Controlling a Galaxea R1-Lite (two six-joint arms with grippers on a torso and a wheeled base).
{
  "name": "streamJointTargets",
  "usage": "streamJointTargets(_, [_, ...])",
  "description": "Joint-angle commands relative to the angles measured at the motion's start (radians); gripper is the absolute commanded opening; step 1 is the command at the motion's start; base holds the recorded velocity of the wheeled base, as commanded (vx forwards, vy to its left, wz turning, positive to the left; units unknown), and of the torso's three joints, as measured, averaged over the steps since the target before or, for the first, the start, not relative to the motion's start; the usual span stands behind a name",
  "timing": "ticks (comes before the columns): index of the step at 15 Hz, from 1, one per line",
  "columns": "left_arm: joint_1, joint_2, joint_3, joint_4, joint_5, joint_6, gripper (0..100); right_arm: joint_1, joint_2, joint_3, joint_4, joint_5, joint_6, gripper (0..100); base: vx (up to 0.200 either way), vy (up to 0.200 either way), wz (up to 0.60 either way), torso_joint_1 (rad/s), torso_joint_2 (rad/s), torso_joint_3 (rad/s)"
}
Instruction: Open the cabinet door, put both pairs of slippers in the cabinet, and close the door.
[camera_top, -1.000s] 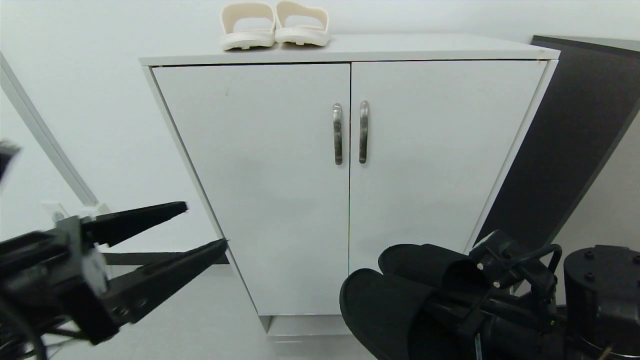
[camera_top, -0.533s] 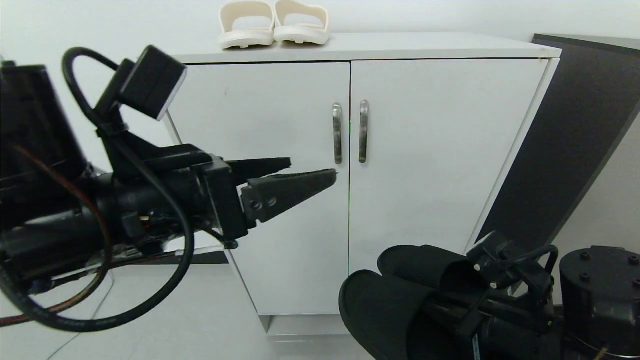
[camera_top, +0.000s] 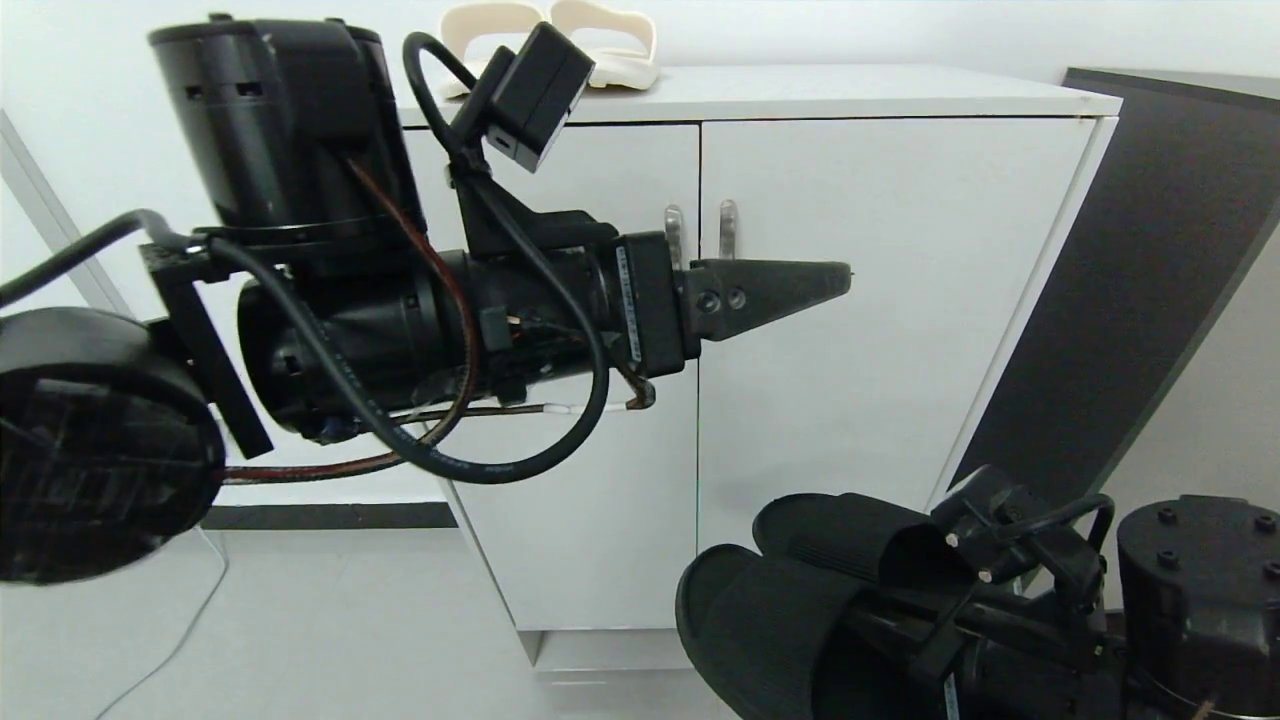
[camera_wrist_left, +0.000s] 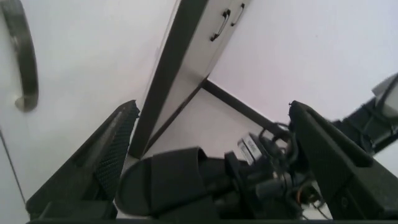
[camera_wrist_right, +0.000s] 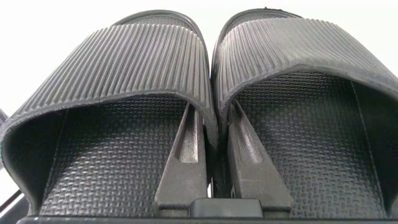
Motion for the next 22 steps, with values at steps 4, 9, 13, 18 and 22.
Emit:
streamJointTargets(4, [0.005, 0.096, -0.074, -0.003, 0.012, -0.004, 100, 0.007, 0.011, 0.0, 0.0, 0.0, 0.001, 0, 0.0, 0.0, 0.0, 0.0, 0.0, 0.0])
streamJointTargets(9, [0.076, 0.142, -0.115, -0.005, 0.038, -0.003, 100, 0.009, 0.008, 0.002, 0.0, 0.012, 0.0, 0, 0.0, 0.0, 0.0, 0.0, 0.0, 0.0])
streamJointTargets(13, [0.081, 0.2, -0.186, -0.005, 0.116, -0.003, 100, 0.009, 0.008, 0.002, 0.0, 0.012, 0.0, 0, 0.0, 0.0, 0.0, 0.0, 0.0, 0.0])
streamJointTargets(18, [0.09, 0.285, -0.259, -0.005, 0.151, -0.003, 100, 0.009, 0.013, 0.003, 0.0, 0.012, 0.0, 0, 0.0, 0.0, 0.0, 0.0, 0.0, 0.0])
streamJointTargets(22, [0.105, 0.309, -0.284, -0.003, 0.151, -0.01, 100, 0.009, 0.013, 0.003, 0.001, 0.012, 0.0, 0, 0.0, 0.0, 0.0, 0.0, 0.0, 0.0])
